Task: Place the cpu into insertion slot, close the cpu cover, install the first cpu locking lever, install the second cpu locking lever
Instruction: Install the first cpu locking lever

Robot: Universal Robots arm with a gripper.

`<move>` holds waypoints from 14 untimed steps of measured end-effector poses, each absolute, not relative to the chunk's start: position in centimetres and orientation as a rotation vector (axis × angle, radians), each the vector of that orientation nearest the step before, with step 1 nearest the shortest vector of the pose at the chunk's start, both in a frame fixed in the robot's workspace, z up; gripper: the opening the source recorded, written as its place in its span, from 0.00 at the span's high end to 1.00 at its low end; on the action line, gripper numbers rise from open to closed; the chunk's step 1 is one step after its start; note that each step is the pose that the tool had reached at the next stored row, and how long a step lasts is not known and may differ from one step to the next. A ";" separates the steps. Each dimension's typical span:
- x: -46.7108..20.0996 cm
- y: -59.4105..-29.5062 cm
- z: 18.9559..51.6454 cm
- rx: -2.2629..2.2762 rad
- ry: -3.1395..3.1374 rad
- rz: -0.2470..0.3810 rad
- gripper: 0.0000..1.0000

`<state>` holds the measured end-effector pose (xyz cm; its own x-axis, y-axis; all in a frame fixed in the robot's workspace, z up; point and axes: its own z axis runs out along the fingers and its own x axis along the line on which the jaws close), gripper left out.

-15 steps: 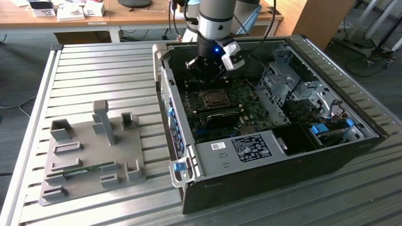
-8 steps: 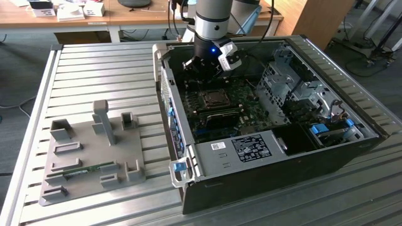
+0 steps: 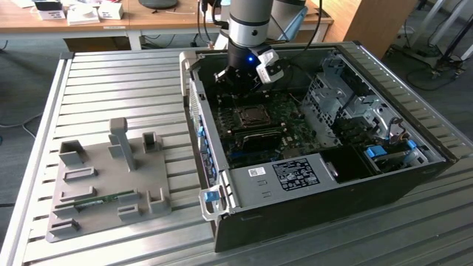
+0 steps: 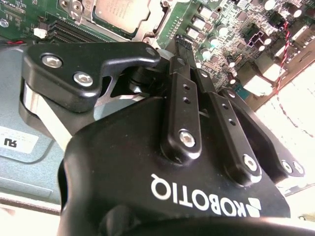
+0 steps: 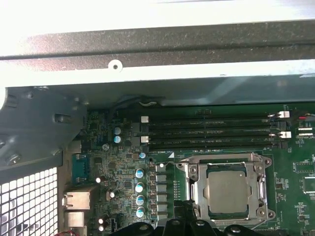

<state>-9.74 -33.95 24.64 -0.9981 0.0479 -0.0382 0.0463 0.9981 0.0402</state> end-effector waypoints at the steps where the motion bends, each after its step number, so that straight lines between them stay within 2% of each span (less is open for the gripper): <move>1: -9.7 -34.0 24.7 0.073 3.101 0.061 0.89; 14: -10.0 -34.0 24.8 0.073 3.101 0.061 0.89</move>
<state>-10.00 -33.95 24.81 -0.9981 0.0479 -0.0386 0.0464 0.9981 0.0402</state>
